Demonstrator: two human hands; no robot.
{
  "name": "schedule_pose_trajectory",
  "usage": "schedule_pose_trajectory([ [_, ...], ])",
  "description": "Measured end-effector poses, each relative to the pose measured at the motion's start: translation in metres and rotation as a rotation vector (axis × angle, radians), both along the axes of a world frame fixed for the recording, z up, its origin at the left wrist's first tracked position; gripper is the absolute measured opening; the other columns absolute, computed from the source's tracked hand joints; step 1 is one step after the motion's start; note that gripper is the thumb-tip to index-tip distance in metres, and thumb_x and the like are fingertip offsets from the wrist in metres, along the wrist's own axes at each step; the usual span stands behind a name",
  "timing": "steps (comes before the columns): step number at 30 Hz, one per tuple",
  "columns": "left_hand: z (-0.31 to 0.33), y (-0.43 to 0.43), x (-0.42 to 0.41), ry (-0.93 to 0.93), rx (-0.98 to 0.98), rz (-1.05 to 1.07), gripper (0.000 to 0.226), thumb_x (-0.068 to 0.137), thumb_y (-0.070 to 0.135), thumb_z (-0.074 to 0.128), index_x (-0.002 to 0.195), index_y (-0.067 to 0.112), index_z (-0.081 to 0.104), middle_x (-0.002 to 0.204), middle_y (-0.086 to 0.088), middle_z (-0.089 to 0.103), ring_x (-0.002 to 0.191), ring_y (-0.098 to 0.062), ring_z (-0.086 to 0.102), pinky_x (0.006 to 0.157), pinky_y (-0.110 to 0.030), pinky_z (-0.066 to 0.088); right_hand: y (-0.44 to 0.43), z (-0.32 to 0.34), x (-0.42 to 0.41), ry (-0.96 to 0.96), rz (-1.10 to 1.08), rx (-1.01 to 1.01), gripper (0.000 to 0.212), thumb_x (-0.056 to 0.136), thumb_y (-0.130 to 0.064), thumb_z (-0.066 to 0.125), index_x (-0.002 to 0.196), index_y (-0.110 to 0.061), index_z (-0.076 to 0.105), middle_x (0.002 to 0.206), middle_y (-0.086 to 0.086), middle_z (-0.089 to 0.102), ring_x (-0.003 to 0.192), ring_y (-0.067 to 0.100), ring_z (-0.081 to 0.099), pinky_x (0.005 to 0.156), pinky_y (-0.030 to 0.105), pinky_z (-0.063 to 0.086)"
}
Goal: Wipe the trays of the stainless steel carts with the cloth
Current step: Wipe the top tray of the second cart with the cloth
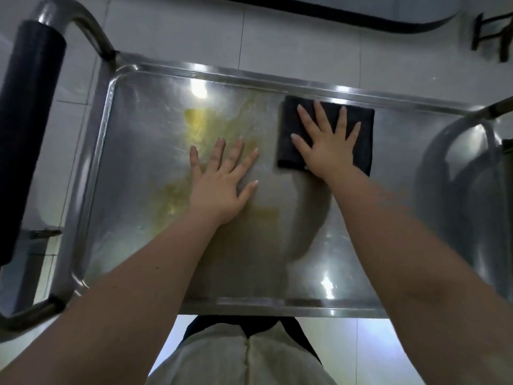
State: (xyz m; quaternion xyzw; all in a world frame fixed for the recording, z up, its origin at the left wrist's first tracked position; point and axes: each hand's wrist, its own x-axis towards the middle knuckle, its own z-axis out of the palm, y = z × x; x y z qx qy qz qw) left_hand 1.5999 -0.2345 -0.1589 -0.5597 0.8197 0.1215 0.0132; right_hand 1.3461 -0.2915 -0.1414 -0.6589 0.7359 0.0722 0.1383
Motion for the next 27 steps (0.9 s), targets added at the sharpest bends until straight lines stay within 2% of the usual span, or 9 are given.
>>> schedule_pose_trajectory([
  [2,-0.001,0.0,-0.001,-0.002,-0.011,0.006,0.062,0.095,0.067,0.009,0.152,0.048,-0.007,0.164,0.011,-0.005,0.151,-0.023,-0.009,0.111,-0.067,-0.01,-0.034,0.0,0.001,-0.004,-0.021,0.007,0.064,0.092,-0.071,0.016,0.149,-0.053,-0.004,0.163,-0.016,-0.009,0.147,0.04,-0.014,0.111,0.069,-0.011],
  [4,0.0,0.0,-0.001,-0.01,-0.003,0.004,0.062,0.095,0.067,0.009,0.152,0.049,-0.007,0.164,0.012,-0.007,0.151,-0.023,-0.009,0.111,-0.067,-0.011,-0.025,0.001,0.007,0.001,-0.022,-0.007,0.064,0.092,-0.071,0.014,0.151,-0.051,-0.003,0.163,-0.014,-0.008,0.147,0.04,-0.014,0.111,0.069,-0.01],
  [8,0.001,0.001,-0.002,-0.03,0.004,0.012,0.062,0.094,0.068,0.007,0.151,0.049,-0.01,0.163,0.012,-0.012,0.15,-0.022,-0.011,0.111,-0.067,-0.011,0.084,0.006,0.021,-0.021,0.06,-0.03,0.065,0.093,-0.069,0.014,0.152,-0.048,-0.003,0.164,-0.011,-0.005,0.147,0.039,-0.013,0.112,0.068,-0.005],
  [11,0.002,0.0,-0.002,-0.041,0.005,0.01,0.062,0.094,0.068,0.005,0.151,0.049,-0.011,0.163,0.012,-0.012,0.15,-0.022,-0.013,0.111,-0.066,-0.013,0.185,0.011,0.034,-0.034,0.13,-0.009,0.066,0.094,-0.066,0.023,0.154,-0.043,0.009,0.164,-0.007,0.007,0.148,0.043,-0.002,0.111,0.072,0.006],
  [13,0.002,0.0,-0.002,-0.043,0.0,0.01,0.062,0.094,0.068,0.005,0.151,0.048,-0.011,0.163,0.012,-0.012,0.15,-0.022,-0.012,0.111,-0.065,-0.013,0.218,0.014,0.037,-0.041,0.157,0.037,0.066,0.094,-0.066,0.026,0.154,-0.042,0.014,0.163,-0.007,0.011,0.148,0.044,0.001,0.11,0.072,0.007],
  [16,0.001,0.0,-0.001,-0.041,-0.004,0.006,0.062,0.095,0.067,0.005,0.152,0.047,-0.009,0.163,0.011,-0.01,0.15,-0.023,-0.011,0.112,-0.066,-0.011,0.183,0.014,0.026,-0.048,0.183,0.012,0.065,0.092,-0.069,0.023,0.152,-0.048,0.01,0.163,-0.01,0.009,0.148,0.043,-0.002,0.111,0.071,-0.001],
  [20,0.0,0.0,-0.002,-0.033,-0.014,0.005,0.061,0.096,0.067,0.008,0.153,0.047,-0.004,0.164,0.011,-0.005,0.151,-0.023,-0.007,0.113,-0.066,-0.008,0.052,0.005,0.008,-0.012,0.038,0.009,0.064,0.089,-0.072,0.008,0.148,-0.054,-0.011,0.162,-0.016,-0.011,0.146,0.036,-0.02,0.111,0.067,-0.012],
  [23,0.0,0.001,-0.002,-0.042,-0.015,0.015,0.062,0.096,0.067,0.009,0.153,0.047,-0.005,0.164,0.012,-0.003,0.151,-0.022,-0.006,0.113,-0.066,-0.007,-0.009,0.001,0.029,0.016,-0.038,-0.001,0.064,0.092,-0.07,0.009,0.15,-0.05,-0.009,0.163,-0.014,-0.011,0.146,0.04,-0.019,0.109,0.07,-0.011],
  [27,0.002,0.001,-0.003,-0.062,-0.005,0.038,0.063,0.096,0.067,0.009,0.153,0.045,-0.006,0.164,0.012,-0.002,0.151,-0.023,-0.004,0.114,-0.065,-0.006,-0.019,0.002,0.048,0.018,0.052,-0.009,0.065,0.091,-0.071,0.007,0.151,-0.049,-0.007,0.163,-0.014,-0.009,0.146,0.041,-0.018,0.109,0.069,-0.013],
])
